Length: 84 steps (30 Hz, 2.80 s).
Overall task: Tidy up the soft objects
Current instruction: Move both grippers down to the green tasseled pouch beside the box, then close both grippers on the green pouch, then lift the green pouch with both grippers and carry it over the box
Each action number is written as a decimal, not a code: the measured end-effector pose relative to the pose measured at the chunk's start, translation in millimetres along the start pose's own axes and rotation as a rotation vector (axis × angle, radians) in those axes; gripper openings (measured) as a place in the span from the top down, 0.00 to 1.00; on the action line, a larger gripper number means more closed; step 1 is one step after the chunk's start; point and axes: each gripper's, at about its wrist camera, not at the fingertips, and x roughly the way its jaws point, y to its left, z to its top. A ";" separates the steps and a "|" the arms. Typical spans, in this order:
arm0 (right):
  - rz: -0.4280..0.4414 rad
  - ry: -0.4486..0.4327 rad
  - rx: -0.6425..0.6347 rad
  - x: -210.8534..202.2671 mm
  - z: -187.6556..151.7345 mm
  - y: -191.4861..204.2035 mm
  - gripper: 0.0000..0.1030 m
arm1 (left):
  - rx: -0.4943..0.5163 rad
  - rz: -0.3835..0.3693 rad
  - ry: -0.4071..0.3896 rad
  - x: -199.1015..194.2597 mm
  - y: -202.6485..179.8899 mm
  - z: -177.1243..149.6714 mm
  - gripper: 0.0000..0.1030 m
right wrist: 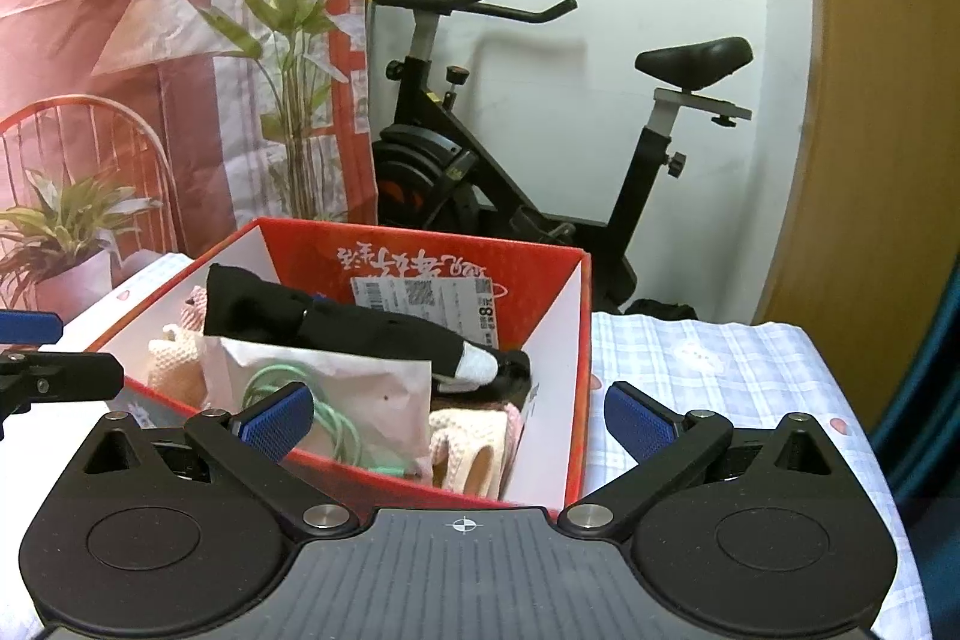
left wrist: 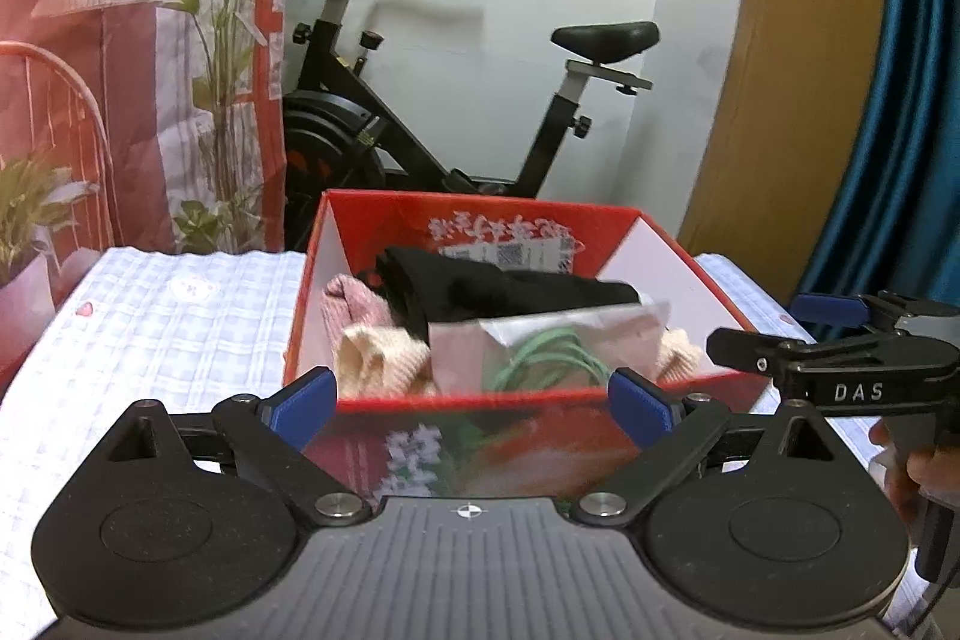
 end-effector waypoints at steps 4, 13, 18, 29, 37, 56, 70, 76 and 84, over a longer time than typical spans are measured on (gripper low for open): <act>0.015 -0.020 0.013 -15.0 -13.9 -0.6 0.01 | -0.002 -0.043 0.008 -7.0 -0.5 -21.1 0.05; 0.061 0.024 -0.079 -28.1 -74.5 1.1 0.07 | -0.051 -0.098 0.130 25.3 2.5 -65.8 0.14; 0.111 0.104 -0.111 -4.7 -103.6 8.9 0.22 | -0.113 -0.148 0.168 45.5 -5.2 -70.7 0.16; 0.187 0.142 -0.173 31.9 -117.1 22.8 0.34 | -0.187 -0.270 0.241 98.5 -32.4 -69.4 0.16; 0.249 0.132 -0.186 41.5 -116.1 32.0 0.49 | -0.212 -0.311 0.276 121.1 -40.6 -73.5 0.46; 0.265 0.027 -0.183 -9.9 -71.6 37.6 0.51 | -0.177 -0.332 0.118 42.9 -33.1 -26.6 0.47; 0.291 -0.153 -0.274 -43.7 37.9 60.5 0.50 | -0.172 -0.320 -0.096 -3.6 -14.7 67.2 0.47; 0.284 -0.253 -0.316 -34.1 88.6 65.3 0.50 | -0.121 -0.287 -0.195 -0.4 -13.9 108.5 0.47; 0.291 -0.317 -0.346 -2.8 113.3 62.1 0.50 | -0.074 -0.226 -0.185 26.8 -12.1 113.6 0.47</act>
